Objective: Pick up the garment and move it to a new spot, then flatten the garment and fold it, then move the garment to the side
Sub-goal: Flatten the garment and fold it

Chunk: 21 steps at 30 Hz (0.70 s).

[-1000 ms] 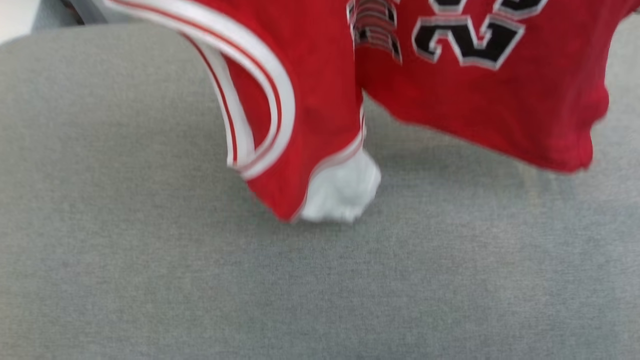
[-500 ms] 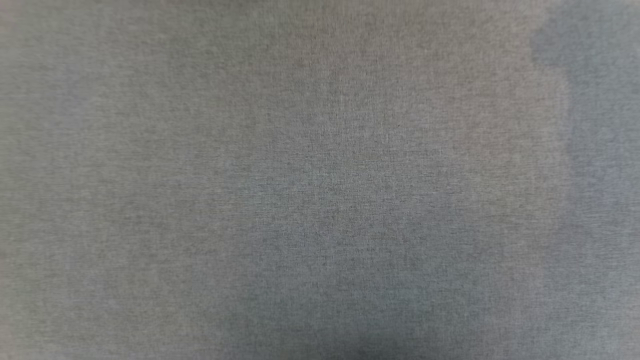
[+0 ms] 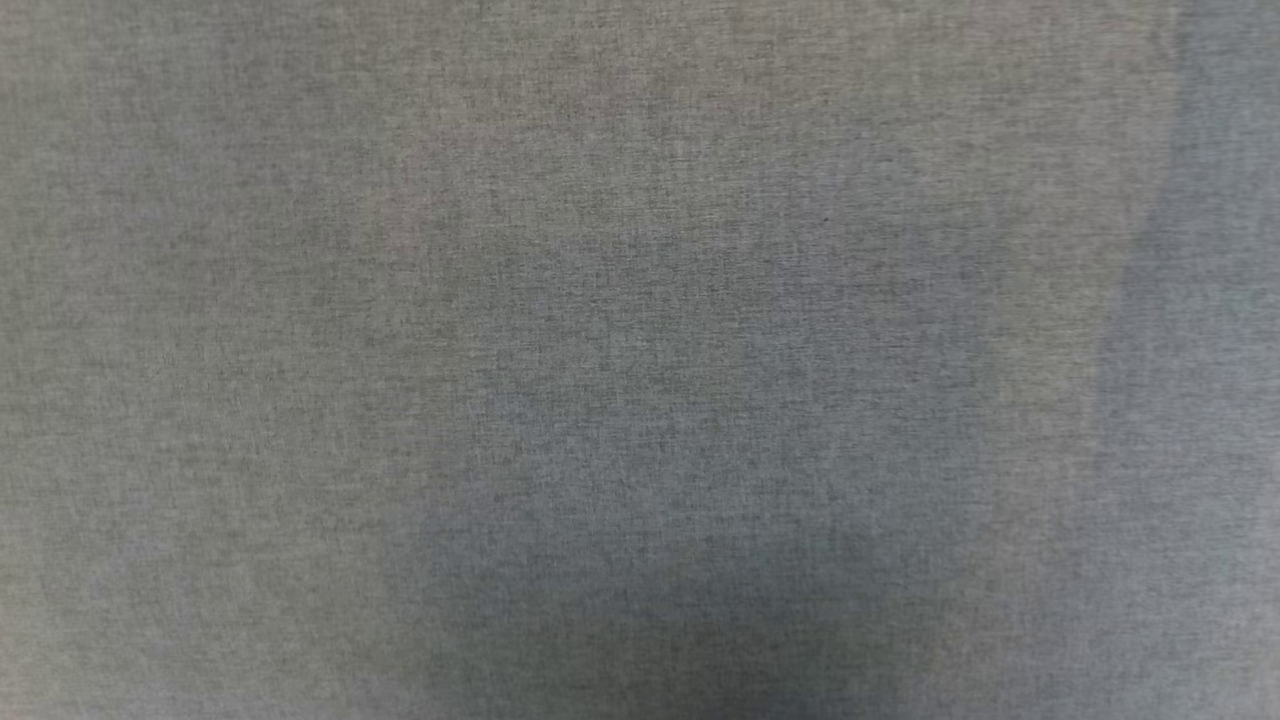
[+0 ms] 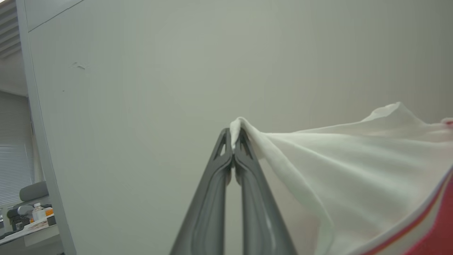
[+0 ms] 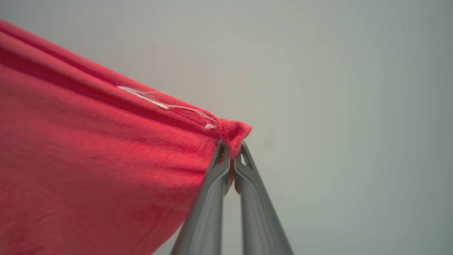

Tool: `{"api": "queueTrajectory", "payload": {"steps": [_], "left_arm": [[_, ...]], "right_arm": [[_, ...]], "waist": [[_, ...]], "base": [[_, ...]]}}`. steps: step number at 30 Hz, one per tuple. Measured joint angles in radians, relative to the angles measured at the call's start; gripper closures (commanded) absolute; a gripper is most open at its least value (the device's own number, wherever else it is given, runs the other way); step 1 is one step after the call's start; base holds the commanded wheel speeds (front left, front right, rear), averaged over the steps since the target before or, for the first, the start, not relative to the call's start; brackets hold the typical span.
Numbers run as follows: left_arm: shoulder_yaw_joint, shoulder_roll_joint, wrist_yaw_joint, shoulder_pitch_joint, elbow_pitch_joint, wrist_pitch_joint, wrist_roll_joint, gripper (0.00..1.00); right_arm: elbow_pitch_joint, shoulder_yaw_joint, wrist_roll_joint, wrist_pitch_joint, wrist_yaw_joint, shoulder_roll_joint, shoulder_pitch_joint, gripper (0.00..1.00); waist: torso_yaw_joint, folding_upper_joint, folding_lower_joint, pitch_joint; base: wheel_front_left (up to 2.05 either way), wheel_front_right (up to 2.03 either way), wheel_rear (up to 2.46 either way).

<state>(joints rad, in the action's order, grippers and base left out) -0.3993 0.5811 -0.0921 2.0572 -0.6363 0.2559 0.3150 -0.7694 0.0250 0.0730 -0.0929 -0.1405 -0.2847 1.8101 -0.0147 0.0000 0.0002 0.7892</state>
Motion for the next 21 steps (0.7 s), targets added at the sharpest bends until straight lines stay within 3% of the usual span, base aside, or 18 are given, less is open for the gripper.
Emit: {"api": "queueTrajectory", "payload": {"steps": [4, 8, 16, 21], "left_arm": [[0.061, -0.024, -0.005, -0.154, 0.084, 0.0, 0.003, 1.0], [0.161, -0.091, -0.011, -0.358, 0.132, 0.0, 0.063, 1.0], [0.207, -0.202, -0.033, -0.702, 0.221, 0.0, 0.065, 1.0], [0.179, -0.249, -0.035, -0.895, 0.267, 0.0, 0.065, 1.0]], "right_arm": [[-0.058, -0.009, -0.008, -0.044, 0.001, -0.005, -0.009, 1.0], [-0.091, -0.069, -0.005, -0.101, 0.002, -0.011, -0.067, 1.0], [-0.112, -0.165, 0.073, -0.15, 0.002, -0.064, -0.243, 1.0], [-0.076, -0.227, 0.141, -0.158, 0.002, -0.081, -0.387, 1.0]], "waist": [[0.019, 0.0, 0.0, 0.018], [0.044, 0.0, 0.0, 0.02], [0.073, 0.0, -0.0002, -0.028], [0.088, 0.0, -0.0003, -0.082]], "base": [[0.0, 0.0, 0.0], [0.0, 0.0, 0.0], [0.0, 0.0, 0.0], [0.0, 0.0, 0.0]]}}
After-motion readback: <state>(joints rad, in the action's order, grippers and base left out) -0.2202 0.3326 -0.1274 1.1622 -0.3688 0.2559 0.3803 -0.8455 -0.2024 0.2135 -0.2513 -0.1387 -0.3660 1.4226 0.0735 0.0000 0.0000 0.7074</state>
